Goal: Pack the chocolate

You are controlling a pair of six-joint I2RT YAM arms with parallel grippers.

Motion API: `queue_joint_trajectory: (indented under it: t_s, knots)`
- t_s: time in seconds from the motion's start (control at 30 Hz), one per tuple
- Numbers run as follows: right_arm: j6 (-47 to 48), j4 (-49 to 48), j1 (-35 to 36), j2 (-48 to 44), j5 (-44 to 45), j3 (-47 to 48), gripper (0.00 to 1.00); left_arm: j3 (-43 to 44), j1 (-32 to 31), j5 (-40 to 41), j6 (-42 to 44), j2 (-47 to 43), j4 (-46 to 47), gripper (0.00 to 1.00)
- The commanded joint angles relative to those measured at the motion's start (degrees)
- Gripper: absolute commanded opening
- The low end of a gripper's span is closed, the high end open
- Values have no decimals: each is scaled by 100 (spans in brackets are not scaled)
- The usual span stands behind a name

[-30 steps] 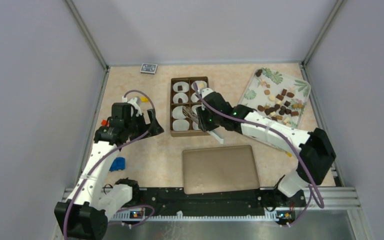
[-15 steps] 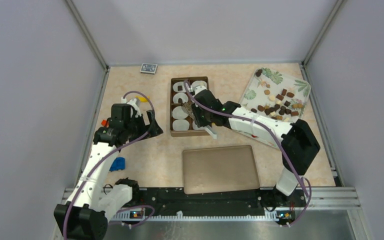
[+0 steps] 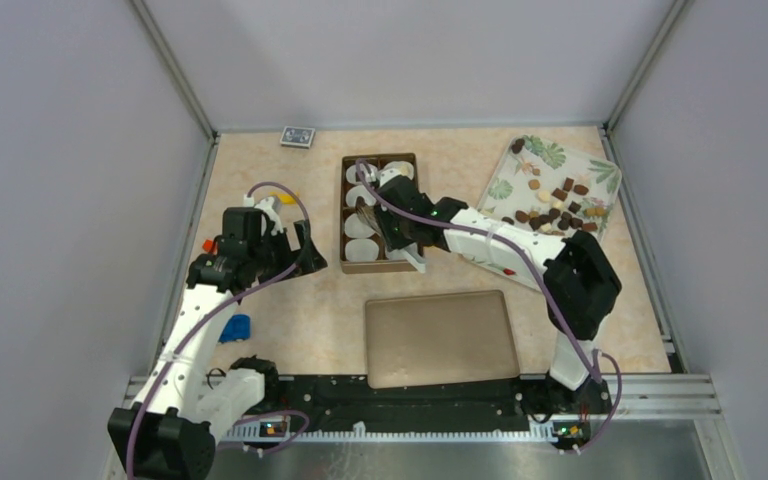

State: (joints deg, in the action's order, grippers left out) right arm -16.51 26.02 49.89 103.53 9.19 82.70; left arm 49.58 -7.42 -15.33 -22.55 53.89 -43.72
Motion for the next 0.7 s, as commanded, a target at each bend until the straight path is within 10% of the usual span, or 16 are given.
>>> queue_joint_trajectory:
  t_s: [0.0,0.33,0.67]
  knots:
    - [68,-182,71,10,19,373,33,174,21,13,113,32,114,99]
    - [106,-104,149,-157,216,450,35,161,21,-49,128,-10,119,99]
    - [-90,-40,-68,-2255,1334,-864,35,150,21,-134,128,-97,98,99]
